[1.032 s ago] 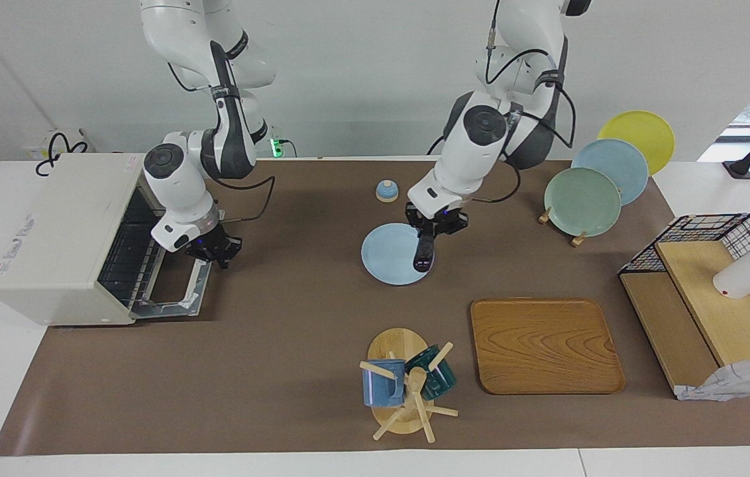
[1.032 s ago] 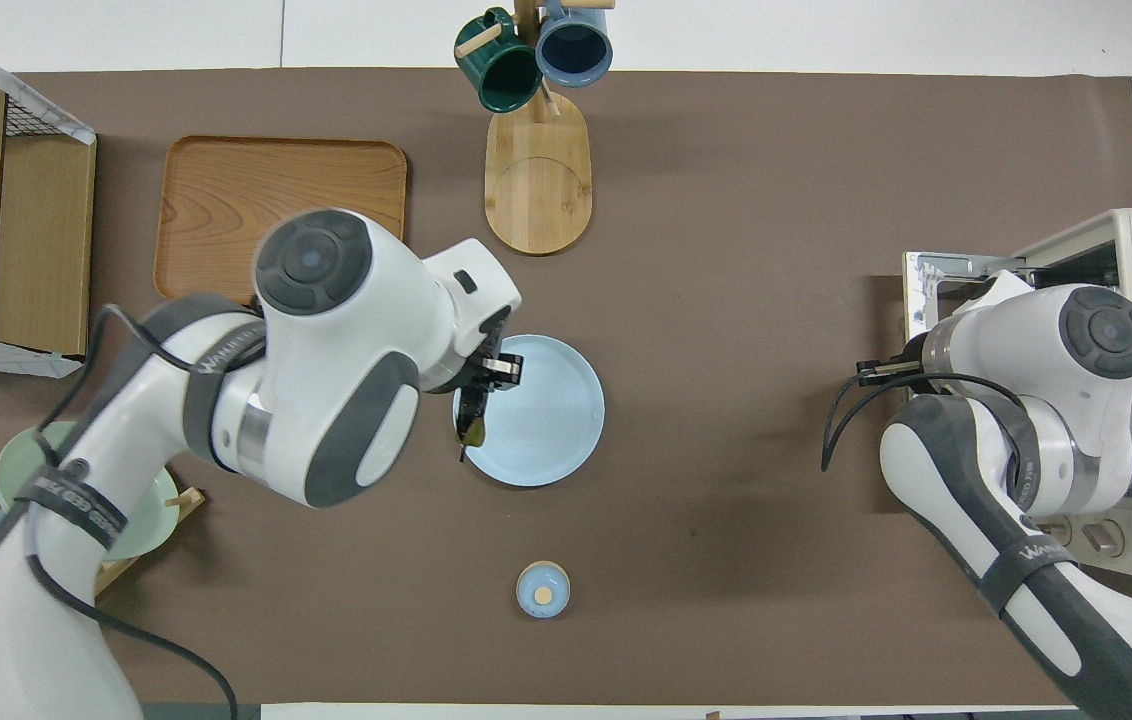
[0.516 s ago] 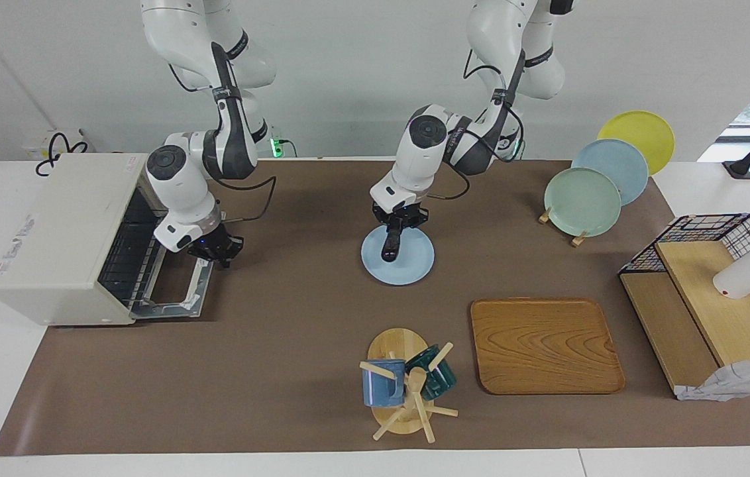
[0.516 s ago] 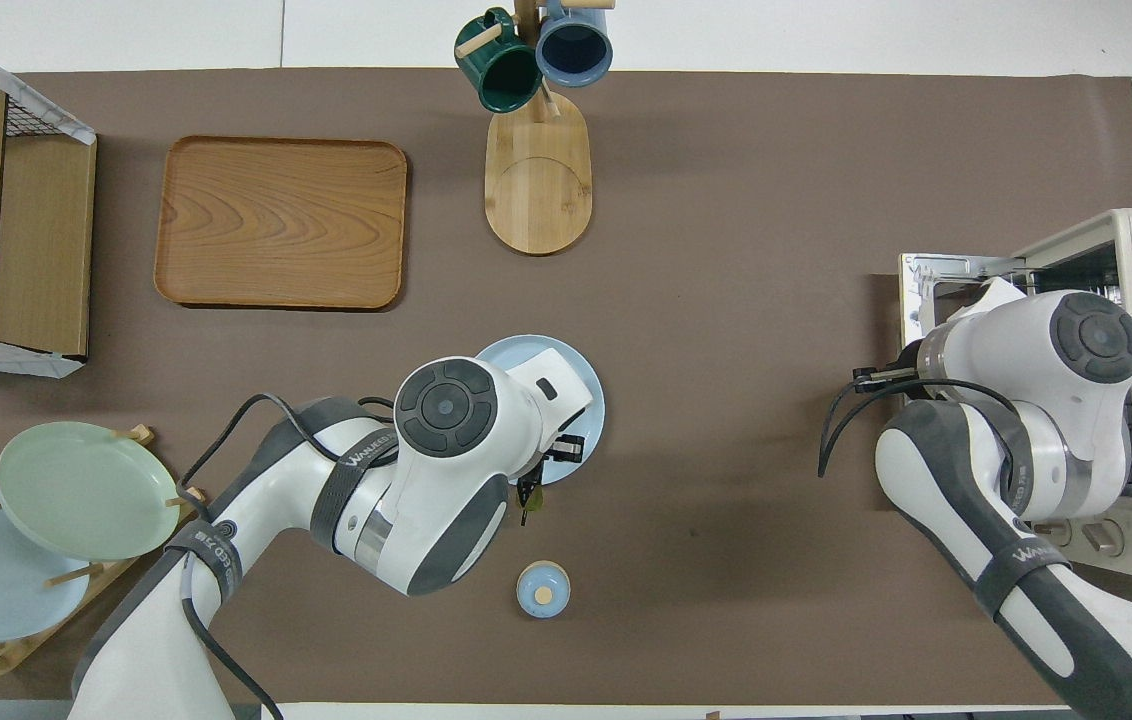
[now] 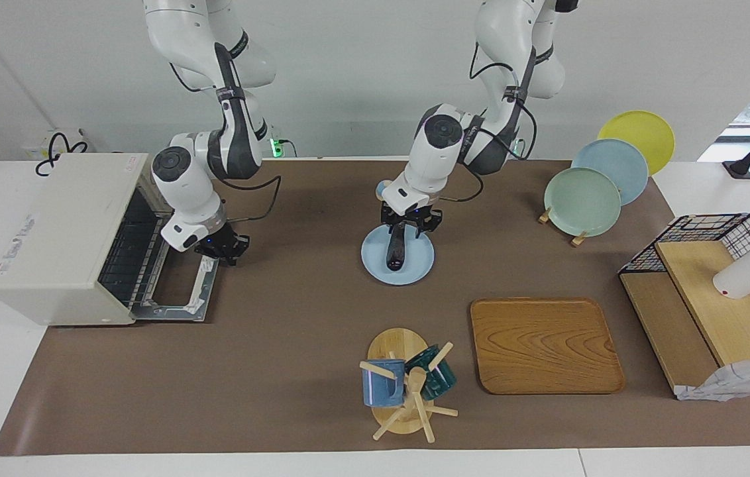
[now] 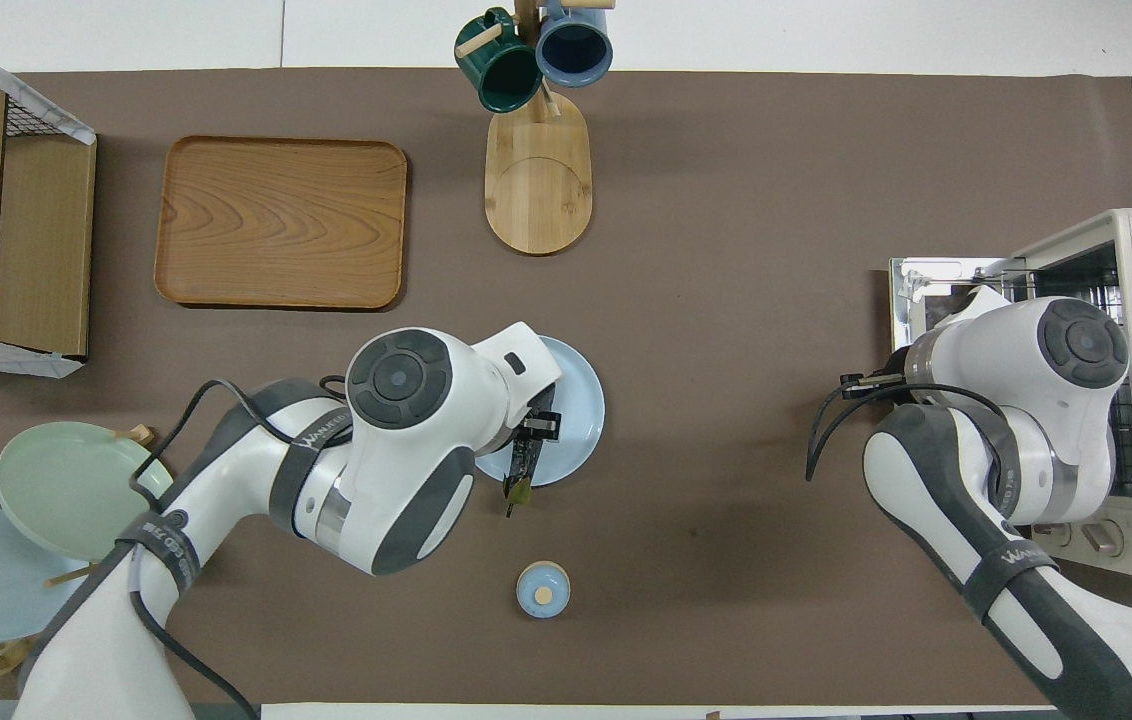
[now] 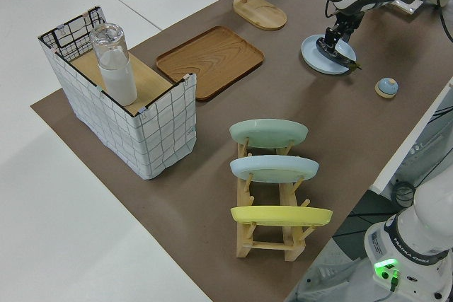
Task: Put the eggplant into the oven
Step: 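Carry the eggplant onto the blue plate while the right gripper opens the door, then release the eggplant and withdraw the left gripper while the right gripper reaches the plate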
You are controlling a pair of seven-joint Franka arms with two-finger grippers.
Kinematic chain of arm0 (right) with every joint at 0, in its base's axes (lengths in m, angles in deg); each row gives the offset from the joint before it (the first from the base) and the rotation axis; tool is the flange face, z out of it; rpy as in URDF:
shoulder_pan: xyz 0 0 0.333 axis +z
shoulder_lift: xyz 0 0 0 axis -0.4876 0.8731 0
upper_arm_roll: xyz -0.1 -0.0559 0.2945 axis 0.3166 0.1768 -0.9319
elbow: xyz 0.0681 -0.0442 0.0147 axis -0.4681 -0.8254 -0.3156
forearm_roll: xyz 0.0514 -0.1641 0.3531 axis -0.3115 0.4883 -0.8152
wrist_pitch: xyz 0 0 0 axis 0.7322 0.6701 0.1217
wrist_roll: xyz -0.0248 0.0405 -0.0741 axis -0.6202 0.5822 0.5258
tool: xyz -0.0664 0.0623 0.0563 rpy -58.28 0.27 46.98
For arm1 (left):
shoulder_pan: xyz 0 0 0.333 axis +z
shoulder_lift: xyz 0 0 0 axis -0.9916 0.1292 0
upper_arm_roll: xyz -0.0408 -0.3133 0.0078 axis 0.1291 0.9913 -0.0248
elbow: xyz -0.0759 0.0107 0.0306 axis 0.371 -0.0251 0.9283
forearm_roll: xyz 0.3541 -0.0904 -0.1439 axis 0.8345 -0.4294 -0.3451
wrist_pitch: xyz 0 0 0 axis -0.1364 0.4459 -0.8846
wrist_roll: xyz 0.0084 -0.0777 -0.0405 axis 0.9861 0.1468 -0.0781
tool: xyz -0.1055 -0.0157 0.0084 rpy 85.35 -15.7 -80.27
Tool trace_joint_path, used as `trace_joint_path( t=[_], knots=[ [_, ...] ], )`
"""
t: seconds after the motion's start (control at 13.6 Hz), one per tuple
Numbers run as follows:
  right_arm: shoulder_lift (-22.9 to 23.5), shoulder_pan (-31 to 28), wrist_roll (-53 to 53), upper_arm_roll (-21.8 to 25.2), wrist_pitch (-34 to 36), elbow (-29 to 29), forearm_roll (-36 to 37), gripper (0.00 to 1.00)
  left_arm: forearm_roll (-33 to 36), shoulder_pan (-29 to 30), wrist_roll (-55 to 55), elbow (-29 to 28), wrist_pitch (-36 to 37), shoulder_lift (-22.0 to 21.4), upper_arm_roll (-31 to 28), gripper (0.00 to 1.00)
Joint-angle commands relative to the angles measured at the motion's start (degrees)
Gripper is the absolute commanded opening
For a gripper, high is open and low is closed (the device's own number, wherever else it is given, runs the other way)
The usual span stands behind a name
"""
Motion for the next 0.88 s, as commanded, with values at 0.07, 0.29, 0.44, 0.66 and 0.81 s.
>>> trace_joint_path(
  t=[0.07, 0.29, 0.44, 0.66, 0.81],
  knots=[
    [-0.49, 6.9, 9.26, 0.45, -0.08, 1.34, -1.66, 0.0, -0.78, 10.8, -9.87, 6.02, 10.3, -2.98, -0.14, 1.0],
    [-0.58, 13.22, 13.24, 0.45, 1.57, 4.14, -1.66, 0.19, 0.18, 20.89, -18.66, 10.77, 17.42, -3.78, -0.23, 1.0],
    [0.47, 20.23, 19.61, 0.45, 10.33, 12.98, -1.4, 0.19, 2.81, 26.27, -22.36, 12.53, 19.9, -4.39, -0.23, 1.0],
    [5.81, 30.61, 33.08, 0.45, 17.39, 27.4, 0.62, 0.18, 3.88, 30.06, -22.81, 16.04, 24.46, -5.45, -0.23, 1.0],
    [14.84, 35.29, 40.81, 0.45, 22.04, 41.61, 1.32, 0.21, 6.16, 31.12, -22.73, 21.48, 31.12, -5.36, -0.23, 1.0]
  ],
)
